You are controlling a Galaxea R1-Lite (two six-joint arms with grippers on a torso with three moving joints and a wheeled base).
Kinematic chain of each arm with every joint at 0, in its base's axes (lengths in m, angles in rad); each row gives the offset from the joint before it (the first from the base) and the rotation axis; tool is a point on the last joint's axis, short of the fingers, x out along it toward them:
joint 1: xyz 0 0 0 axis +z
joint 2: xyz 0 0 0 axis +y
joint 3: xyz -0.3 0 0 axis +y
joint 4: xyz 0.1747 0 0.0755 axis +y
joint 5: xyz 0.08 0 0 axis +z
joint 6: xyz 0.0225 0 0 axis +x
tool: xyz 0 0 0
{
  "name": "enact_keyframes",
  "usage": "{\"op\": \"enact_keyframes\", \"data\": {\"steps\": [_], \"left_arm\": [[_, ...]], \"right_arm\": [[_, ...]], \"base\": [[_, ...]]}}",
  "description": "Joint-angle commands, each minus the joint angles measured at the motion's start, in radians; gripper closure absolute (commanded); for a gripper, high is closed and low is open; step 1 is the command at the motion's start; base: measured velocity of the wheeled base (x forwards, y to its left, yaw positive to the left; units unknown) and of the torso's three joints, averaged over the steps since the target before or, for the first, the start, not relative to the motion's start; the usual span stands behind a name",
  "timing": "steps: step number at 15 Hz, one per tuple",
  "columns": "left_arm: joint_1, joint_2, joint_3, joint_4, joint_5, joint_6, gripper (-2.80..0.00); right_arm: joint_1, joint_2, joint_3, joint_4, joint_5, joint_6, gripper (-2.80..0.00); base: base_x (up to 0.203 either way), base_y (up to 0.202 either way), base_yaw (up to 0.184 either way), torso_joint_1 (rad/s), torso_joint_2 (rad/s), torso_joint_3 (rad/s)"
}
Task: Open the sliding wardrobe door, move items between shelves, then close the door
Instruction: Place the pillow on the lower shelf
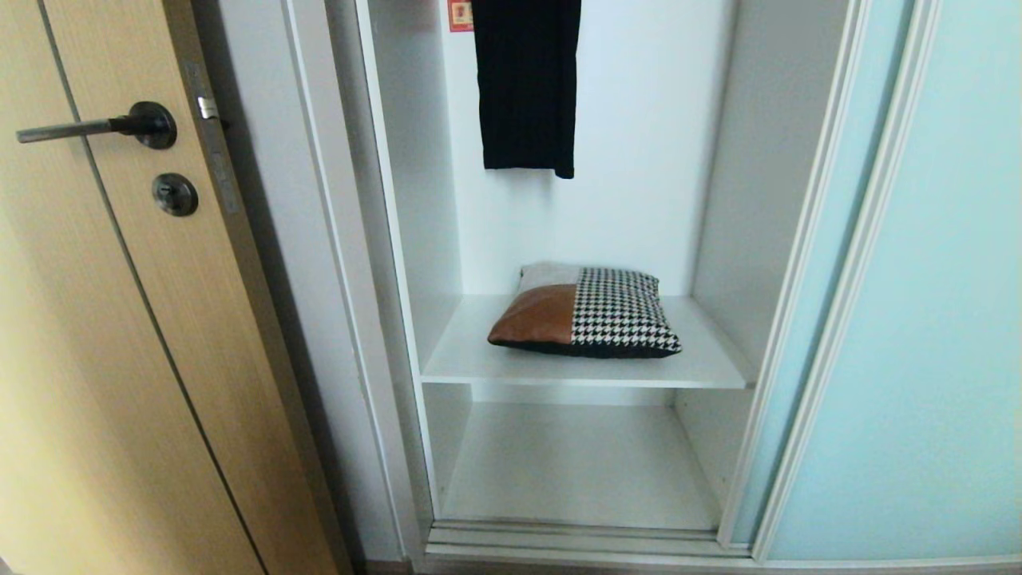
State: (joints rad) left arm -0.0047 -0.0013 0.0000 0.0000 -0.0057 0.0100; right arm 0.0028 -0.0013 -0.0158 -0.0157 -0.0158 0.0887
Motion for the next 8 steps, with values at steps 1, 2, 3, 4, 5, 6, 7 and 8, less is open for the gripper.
{"op": "enact_keyframes", "data": {"steps": [1, 2, 3, 4, 5, 6, 7, 8], "left_arm": [[0.0, 0.0, 0.0, 0.0, 0.001, -0.002, 0.0], [0.0, 0.0, 0.0, 0.0, 0.001, -0.002, 0.0], [0.0, 0.0, 0.0, 0.0, 0.001, -0.002, 0.0], [0.0, 0.0, 0.0, 0.0, 0.0, -0.002, 0.0], [0.0, 0.0, 0.001, 0.0, 0.001, -0.002, 0.0], [0.0, 0.0, 0.0, 0.0, 0.001, -0.002, 0.0], [0.0, 0.0, 0.0, 0.0, 0.001, -0.002, 0.0], [0.0, 0.0, 0.0, 0.0, 0.001, -0.002, 0.0]], "right_arm": [[0.0, 0.0, 0.013, 0.008, 0.003, -0.094, 0.0], [0.0, 0.0, 0.014, 0.008, 0.005, -0.098, 0.0], [0.0, 0.0, 0.016, 0.007, 0.004, -0.095, 0.0], [0.0, -0.001, 0.015, 0.006, 0.004, -0.103, 0.0], [0.0, -0.001, 0.016, 0.005, 0.004, -0.088, 0.0], [0.0, -0.001, 0.016, 0.005, 0.006, -0.071, 0.0], [0.0, -0.001, 0.016, 0.005, 0.007, -0.067, 0.0], [0.0, -0.002, 0.016, 0.005, 0.007, -0.067, 0.0]], "base": [[0.0, 0.0, 0.0, 0.0, 0.0, 0.0], [0.0, 0.0, 0.0, 0.0, 0.0, 0.0], [0.0, 0.0, 0.0, 0.0, 0.0, 0.0], [0.0, 0.0, 0.0, 0.0, 0.0, 0.0], [0.0, 0.0, 0.0, 0.0, 0.0, 0.0], [0.0, 0.0, 0.0, 0.0, 0.0, 0.0], [0.0, 0.0, 0.0, 0.0, 0.0, 0.0], [0.0, 0.0, 0.0, 0.0, 0.0, 0.0]]}}
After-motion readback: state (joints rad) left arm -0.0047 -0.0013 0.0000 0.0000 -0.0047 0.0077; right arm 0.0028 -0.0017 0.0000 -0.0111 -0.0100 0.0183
